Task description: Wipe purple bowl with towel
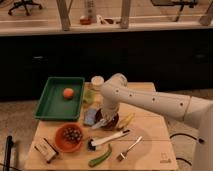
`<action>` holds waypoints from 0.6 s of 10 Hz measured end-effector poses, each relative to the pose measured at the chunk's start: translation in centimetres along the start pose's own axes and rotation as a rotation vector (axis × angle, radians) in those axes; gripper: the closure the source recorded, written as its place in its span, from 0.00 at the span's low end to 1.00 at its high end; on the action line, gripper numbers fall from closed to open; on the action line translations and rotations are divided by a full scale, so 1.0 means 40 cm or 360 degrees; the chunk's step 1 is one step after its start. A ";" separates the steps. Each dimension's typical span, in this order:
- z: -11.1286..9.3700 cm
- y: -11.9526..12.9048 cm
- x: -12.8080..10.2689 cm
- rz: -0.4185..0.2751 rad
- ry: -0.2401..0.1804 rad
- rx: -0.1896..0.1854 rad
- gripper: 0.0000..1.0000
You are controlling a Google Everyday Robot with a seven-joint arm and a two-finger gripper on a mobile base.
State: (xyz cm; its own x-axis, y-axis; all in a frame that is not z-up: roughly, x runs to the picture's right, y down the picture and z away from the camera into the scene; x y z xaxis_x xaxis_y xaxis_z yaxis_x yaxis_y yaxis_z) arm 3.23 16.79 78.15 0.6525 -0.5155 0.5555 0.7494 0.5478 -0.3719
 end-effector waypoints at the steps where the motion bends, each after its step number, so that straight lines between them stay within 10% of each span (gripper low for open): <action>1: -0.001 0.022 0.015 0.0028 0.0006 -0.0011 1.00; 6: 0.000 0.024 0.121 0.0197 0.0076 -0.0038 1.00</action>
State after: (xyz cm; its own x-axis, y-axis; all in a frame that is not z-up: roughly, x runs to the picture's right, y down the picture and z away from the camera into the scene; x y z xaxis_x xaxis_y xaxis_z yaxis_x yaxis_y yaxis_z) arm 7.13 14.81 80.48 0.7445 -0.4757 0.4685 0.6647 0.5938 -0.4535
